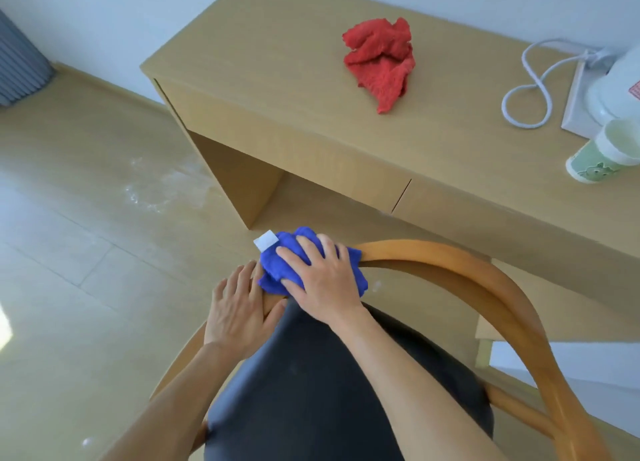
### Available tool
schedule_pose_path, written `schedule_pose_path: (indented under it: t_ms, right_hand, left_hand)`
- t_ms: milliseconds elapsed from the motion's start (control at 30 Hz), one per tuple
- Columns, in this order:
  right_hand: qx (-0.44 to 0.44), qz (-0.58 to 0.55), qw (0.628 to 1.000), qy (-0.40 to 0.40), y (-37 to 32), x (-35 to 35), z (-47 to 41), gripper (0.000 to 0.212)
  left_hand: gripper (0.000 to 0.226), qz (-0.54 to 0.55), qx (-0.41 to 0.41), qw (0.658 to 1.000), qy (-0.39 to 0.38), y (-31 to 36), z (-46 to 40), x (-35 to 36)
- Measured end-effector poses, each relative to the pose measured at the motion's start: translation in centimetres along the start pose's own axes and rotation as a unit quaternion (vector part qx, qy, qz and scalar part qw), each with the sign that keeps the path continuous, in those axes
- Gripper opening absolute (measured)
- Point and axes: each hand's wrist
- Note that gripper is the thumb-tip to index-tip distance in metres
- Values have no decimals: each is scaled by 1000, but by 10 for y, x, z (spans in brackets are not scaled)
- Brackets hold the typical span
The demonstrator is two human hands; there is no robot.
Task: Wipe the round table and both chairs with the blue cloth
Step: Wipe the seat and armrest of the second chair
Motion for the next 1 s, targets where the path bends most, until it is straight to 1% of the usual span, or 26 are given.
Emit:
schedule_pose_path:
  t_ms: [67, 133, 233, 333, 400, 500, 600, 667, 733, 800, 833, 900, 933, 1000]
  right_hand:
    - [-14, 35, 999, 6, 16, -2, 6, 47]
    - [0, 86, 996, 13, 48, -11, 17, 47]
    - [38, 159, 986, 31, 105, -27, 41, 43]
    - [113, 157, 980, 44, 120, -29, 54, 44]
    - [143, 135, 979, 60, 102, -21, 48, 44]
    - [104, 55, 992, 49, 43, -5, 23, 47]
    - [91, -43, 994, 30, -33, 13, 1, 48]
    - [79, -57, 995, 29, -62, 21, -4, 46]
    - [51, -42, 997, 29, -68, 25, 0, 45]
    - [28, -34, 998, 36, -68, 25, 4, 46]
    - [15, -37, 998, 38, -73, 24, 5, 46]
    - [-23, -51, 998, 40, -97, 24, 14, 44]
    - [-51, -61, 996, 39, -113, 26, 22, 44]
    - [-118, -69, 990, 31, -143, 31, 39, 44]
  left_hand:
    - [72, -10, -4, 1000, -8, -2, 0, 3]
    - [76, -19, -15, 999, -26, -4, 0, 5]
    - [78, -26, -24, 999, -42, -2, 0, 4]
    - [74, -20, -18, 998, -53, -2, 8, 4]
    - [68, -5, -29, 998, -52, -14, 25, 9]
    - [65, 11, -58, 997, -57, -37, 67, 17]
    - [69, 54, -129, 989, -44, -58, 111, 24]
    - [73, 105, -199, 974, -29, -71, 141, 30]
    - [76, 158, -276, 948, -25, -79, 165, 37]
    - [74, 200, -330, 923, -7, -77, 172, 40]
    - [70, 207, -342, 917, 3, -75, 171, 39]
    - [59, 205, -344, 916, 14, -72, 168, 39]
    - [54, 207, -343, 916, 14, -71, 168, 39]
    - [51, 210, -342, 916, 11, -72, 169, 39]
Point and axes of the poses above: each hand's wrist, its own z-axis away from the middle knuckle, its own x-axis out of the palm, y = z × x, and after that the axes turned 9 degrees about -y, right-handed
